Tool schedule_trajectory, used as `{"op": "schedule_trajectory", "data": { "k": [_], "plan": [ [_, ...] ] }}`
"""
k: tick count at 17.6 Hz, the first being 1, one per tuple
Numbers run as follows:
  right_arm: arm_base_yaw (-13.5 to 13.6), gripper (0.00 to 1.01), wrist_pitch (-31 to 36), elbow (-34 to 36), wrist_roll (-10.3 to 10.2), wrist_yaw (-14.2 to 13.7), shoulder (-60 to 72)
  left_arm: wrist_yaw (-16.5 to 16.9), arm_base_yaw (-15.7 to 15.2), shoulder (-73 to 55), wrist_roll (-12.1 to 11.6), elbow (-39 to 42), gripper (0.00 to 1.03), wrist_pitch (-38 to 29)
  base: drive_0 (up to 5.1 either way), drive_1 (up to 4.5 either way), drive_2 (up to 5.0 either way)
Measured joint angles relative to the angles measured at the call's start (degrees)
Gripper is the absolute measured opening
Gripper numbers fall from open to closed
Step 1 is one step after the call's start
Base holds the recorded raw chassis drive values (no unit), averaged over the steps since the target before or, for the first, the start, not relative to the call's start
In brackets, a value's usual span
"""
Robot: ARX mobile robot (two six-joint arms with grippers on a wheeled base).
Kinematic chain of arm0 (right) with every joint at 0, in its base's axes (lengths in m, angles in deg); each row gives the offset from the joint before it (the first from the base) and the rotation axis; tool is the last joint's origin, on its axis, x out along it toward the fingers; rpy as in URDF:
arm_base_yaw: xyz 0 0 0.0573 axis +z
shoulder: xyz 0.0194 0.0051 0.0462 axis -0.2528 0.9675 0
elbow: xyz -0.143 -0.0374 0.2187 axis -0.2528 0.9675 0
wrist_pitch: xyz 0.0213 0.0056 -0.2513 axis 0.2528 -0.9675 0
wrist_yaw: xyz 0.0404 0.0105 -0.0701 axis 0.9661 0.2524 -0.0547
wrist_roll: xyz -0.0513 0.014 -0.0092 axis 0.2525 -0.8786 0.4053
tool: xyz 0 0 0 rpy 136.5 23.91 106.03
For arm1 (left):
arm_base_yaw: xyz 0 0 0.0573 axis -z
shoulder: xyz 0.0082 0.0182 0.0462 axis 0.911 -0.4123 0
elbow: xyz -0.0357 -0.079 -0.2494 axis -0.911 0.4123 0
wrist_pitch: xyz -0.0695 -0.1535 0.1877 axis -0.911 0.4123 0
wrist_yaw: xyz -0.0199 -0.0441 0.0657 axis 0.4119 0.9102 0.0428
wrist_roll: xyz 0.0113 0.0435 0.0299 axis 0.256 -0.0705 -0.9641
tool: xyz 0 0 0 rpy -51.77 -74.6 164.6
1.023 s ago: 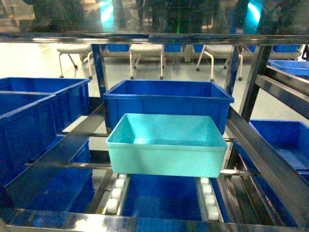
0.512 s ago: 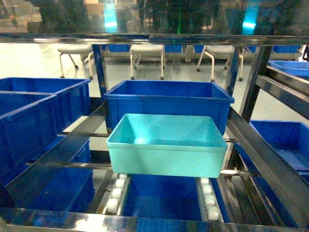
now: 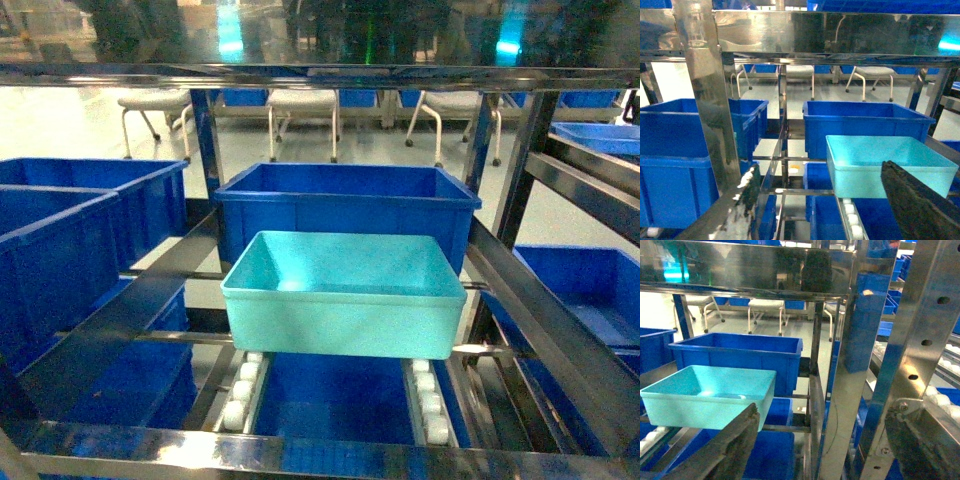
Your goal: Organize blue bins on left shelf correctly
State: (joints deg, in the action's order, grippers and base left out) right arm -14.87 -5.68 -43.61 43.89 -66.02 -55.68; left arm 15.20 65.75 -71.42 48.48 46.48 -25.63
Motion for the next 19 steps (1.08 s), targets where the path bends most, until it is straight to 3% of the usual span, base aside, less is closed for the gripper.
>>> {"op": "schedule_trajectory", "data": {
  "k": [2, 10, 19],
  "plan": [
    [0.0, 1.0, -0.2, 0.0, 0.0, 0.0, 0.0, 0.0, 0.0, 0.0, 0.0, 0.0, 0.98, 0.1, 0.1, -4.19, 4.5],
    [0.2, 0.98, -0.2, 0.0, 0.0, 0.0, 0.0, 0.0, 0.0, 0.0, 0.0, 0.0, 0.98, 0.2, 0.1, -4.24, 4.4],
    [0.2, 0.98, -0.2, 0.0, 0.0, 0.0, 0.0, 0.0, 0.0, 0.0, 0.0, 0.0, 0.98, 0.2, 0.0, 0.0, 0.0]
  ]
}}
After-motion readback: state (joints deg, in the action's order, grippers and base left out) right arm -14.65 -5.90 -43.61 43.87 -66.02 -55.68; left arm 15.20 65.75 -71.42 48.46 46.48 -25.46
